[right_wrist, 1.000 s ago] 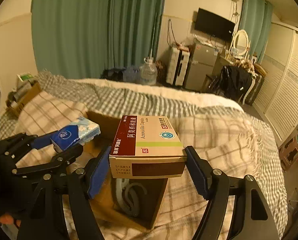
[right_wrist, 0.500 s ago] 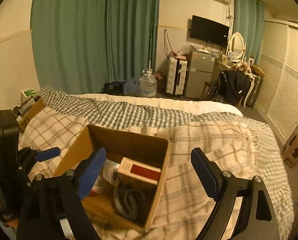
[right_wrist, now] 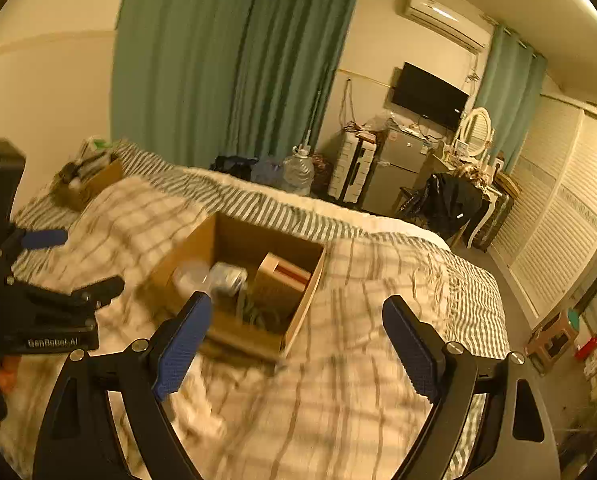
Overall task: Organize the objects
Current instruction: 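Lower the tissue pack with the left gripper while the right gripper drops the medicine box into the box, then grasp the white tape roll with the left gripper while the right gripper grasps the lace cloth, then place the tape roll with the left gripper while the right gripper drops the lace cloth into the box, then grasp the pale blue earbud case with the left gripper while the right gripper grasps the white figurine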
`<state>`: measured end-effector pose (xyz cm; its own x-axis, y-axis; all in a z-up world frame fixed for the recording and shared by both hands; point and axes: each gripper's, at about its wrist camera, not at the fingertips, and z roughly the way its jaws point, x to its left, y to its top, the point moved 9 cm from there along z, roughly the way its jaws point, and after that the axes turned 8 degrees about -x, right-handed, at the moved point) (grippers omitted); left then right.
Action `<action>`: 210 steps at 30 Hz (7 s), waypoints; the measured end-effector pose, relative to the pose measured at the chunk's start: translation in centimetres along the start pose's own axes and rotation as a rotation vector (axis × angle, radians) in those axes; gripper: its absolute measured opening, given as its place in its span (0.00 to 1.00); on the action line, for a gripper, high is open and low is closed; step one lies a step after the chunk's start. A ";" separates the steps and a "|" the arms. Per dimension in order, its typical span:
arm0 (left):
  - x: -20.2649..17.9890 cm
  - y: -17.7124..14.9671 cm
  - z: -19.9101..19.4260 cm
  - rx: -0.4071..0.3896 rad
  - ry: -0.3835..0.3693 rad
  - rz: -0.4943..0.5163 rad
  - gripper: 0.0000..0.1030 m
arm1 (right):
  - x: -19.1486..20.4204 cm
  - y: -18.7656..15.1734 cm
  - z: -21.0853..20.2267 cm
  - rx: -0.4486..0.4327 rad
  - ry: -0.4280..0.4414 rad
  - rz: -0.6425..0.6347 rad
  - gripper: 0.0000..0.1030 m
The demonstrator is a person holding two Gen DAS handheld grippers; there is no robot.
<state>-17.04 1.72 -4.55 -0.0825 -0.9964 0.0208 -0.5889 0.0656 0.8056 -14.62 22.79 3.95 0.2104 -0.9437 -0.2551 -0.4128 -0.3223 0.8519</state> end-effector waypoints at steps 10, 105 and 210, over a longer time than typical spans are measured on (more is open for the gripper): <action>-2.3 -9.6 0.0 0.109 0.005 -0.124 0.95 | 2.0 -9.0 -1.2 0.070 -0.023 -0.002 0.86; -2.6 6.1 7.9 -0.025 -0.196 0.017 0.82 | 3.6 2.3 10.4 0.093 0.193 0.022 0.05; 5.8 -9.8 8.1 0.125 0.003 -0.093 0.57 | 14.2 -16.5 18.7 0.465 0.194 -0.007 0.84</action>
<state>-18.27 -4.29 -17.13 -0.0202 -0.9986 -0.0482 -0.6894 -0.0210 0.7240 -21.40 13.36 -22.25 0.3571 -0.9245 -0.1330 -0.7526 -0.3691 0.5453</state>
